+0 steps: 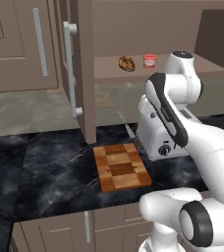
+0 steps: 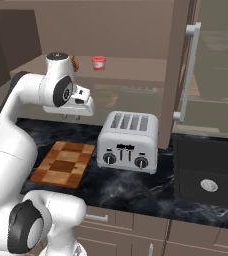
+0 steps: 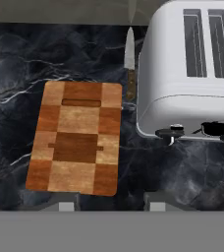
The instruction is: Pick the bread, place it on the cutting board, pick the jam, place it on the counter, and close the cabinet.
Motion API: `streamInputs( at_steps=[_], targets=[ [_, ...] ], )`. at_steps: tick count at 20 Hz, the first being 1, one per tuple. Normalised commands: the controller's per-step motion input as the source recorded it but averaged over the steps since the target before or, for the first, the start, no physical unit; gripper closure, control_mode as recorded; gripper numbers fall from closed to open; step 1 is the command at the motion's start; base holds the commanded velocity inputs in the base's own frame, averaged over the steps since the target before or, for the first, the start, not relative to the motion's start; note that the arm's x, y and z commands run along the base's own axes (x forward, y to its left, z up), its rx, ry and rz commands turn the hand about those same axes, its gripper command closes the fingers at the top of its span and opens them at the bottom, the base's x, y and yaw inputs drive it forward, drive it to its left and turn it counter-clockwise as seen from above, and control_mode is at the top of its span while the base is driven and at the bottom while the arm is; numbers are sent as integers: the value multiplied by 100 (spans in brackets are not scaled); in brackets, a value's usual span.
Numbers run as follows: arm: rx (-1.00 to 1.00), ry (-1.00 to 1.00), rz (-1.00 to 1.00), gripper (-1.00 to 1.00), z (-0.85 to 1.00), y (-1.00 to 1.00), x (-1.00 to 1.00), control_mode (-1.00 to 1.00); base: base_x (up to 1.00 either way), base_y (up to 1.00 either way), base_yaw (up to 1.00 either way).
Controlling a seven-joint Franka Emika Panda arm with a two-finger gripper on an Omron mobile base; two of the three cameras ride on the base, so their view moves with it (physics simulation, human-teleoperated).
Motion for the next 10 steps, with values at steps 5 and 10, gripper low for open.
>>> streamInputs(
  at_steps=[5,10],
  targets=[
    [0,-6,0,-100,0,0,0,-100,0,0,0],
    [0,-14,1,-100,0,0,0,-100,0,0,0]
  ],
)
